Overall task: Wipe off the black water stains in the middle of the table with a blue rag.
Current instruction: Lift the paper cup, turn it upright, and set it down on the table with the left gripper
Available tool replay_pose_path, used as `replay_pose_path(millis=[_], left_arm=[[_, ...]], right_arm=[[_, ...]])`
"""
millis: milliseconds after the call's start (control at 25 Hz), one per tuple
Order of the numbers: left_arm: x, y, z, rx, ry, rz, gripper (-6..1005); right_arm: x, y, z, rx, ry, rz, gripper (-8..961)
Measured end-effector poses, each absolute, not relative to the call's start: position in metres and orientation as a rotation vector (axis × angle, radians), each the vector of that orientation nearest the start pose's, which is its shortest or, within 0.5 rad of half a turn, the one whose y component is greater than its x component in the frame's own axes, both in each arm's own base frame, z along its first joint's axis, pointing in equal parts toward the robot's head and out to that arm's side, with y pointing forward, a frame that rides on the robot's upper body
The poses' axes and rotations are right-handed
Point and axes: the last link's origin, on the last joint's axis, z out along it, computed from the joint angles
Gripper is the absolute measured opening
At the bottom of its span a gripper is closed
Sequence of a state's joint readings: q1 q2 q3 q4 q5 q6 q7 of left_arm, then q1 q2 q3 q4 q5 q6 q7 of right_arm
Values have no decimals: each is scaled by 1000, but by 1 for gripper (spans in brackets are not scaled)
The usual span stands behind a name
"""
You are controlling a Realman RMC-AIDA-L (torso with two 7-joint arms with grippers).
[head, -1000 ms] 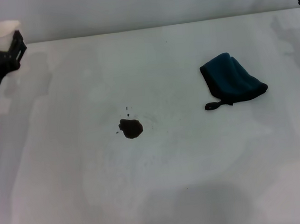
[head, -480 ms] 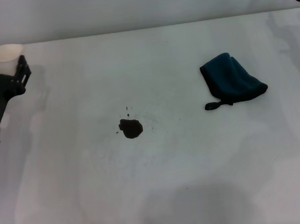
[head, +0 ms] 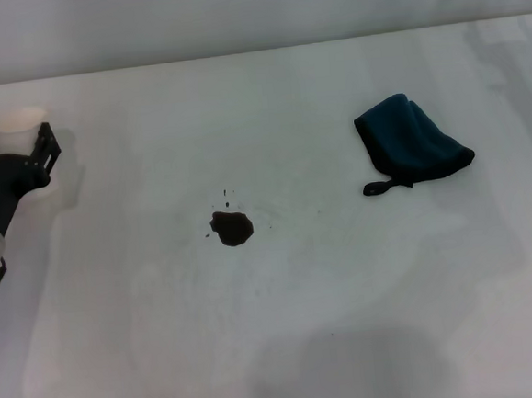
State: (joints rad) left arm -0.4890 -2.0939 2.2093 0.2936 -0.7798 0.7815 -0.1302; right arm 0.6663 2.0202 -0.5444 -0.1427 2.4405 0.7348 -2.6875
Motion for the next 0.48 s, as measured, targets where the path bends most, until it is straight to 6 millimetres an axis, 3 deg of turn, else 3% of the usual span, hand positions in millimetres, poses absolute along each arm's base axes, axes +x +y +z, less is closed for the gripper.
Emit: replay_pose_path(millis=[480], left_arm=[[-314, 349, -69, -1766, -790, -556, 716]], right_arm=[[347, 421, 61, -1396, 826, 610, 870]])
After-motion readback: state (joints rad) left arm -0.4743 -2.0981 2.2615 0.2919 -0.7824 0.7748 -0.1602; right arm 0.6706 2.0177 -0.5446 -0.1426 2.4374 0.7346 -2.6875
